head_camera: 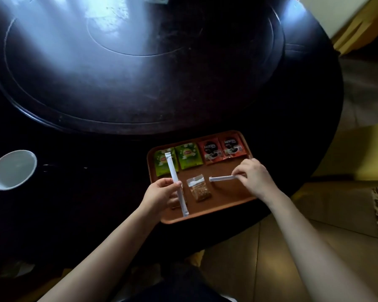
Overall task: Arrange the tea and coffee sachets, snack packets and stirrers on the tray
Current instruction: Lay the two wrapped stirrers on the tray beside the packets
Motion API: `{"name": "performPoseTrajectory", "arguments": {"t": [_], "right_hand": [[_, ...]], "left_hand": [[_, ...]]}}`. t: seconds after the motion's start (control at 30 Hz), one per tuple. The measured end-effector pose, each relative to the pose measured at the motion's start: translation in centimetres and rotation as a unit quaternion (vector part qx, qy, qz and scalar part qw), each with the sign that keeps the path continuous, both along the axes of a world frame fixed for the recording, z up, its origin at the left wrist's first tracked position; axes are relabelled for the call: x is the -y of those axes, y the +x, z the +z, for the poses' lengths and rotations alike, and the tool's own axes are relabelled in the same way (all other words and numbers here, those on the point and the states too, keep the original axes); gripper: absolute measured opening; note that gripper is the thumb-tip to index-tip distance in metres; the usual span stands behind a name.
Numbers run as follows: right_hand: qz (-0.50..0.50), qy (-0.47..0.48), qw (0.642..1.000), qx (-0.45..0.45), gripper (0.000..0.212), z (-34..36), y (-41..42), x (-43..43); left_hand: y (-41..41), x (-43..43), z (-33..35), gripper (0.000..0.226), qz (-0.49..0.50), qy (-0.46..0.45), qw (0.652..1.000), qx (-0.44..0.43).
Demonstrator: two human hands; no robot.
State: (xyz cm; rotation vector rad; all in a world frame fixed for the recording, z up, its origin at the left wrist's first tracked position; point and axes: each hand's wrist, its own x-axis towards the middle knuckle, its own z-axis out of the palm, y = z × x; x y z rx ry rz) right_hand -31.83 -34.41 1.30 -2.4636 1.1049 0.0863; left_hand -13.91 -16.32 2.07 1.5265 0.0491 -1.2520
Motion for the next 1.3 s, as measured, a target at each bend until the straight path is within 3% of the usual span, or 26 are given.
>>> {"name": "performPoseTrajectory", "arguments": {"t": [0.1, 0.2, 0.43, 0.5, 0.57, 0.67, 0.77, 0.93, 1.13, 1.17, 1.23, 1.3], "right_hand": [[0.063, 0.009, 0.997, -0.041, 0.011, -0.6, 0.7, 1.2], [0.082, 0.006, 0.997, -0.006, 0.008, -1.2, 1.0, 1.7], [0.043, 0.028, 0.998, 0.026, 0.022, -1.2, 0.8, 1.7], [0.017, 0.031, 0.996, 0.080, 0.028, -0.4, 0.5, 0.7], [-0.007, 0.085, 0.985, 0.152, 0.024, 0.7, 0.1, -1.1], [-0.011, 0.196, 0.970, 0.143, 0.014, 1.5, -0.7, -4.0], [-0.066, 0.247, 0.954, 0.159, 0.007, 1.6, -1.5, -4.5], [-0.036, 0.163, 0.981, 0.101, 0.010, 1.5, -3.1, -2.8], [0.082, 0.078, 0.983, 0.143, 0.014, 1.7, -2.8, -2.2], [0.082, 0.071, 0.985, 0.138, 0.013, 1.5, -2.9, -1.9], [0.061, 0.066, 0.988, 0.127, 0.012, 0.9, -3.2, -1.0], [0.045, 0.070, 0.991, 0.102, 0.011, 0.3, -3.4, -0.1]], "left_hand": [[-0.8, 0.5, -0.4, 0.006, 0.000, 0.009, 1.000, -0.001], [-1.7, 1.0, -0.6, 0.007, -0.029, 0.013, 0.999, 0.024], [-3.8, 2.8, -0.2, 0.007, -0.023, 0.000, 1.000, -0.007], [-4.5, 3.6, -0.1, 0.006, -0.024, -0.004, 1.000, -0.018], [-5.1, 4.2, 0.0, 0.005, -0.013, -0.007, 0.999, -0.035], [-6.0, 5.0, 0.0, 0.008, 0.007, -0.027, 0.996, -0.087], [-6.7, 5.4, 0.0, 0.005, 0.007, -0.045, 0.993, -0.110], [-5.7, 5.6, -0.6, 0.004, 0.062, -0.014, 0.996, -0.058], [-7.4, 5.9, -0.8, 0.010, 0.054, -0.052, 0.995, -0.066], [-7.4, 5.9, -0.9, 0.008, 0.047, -0.043, 0.997, -0.040], [-6.9, 5.6, -1.6, 0.003, -0.017, 0.034, 0.989, 0.144], [-6.1, 4.9, -2.3, 0.008, -0.094, 0.092, 0.914, 0.384]]}}
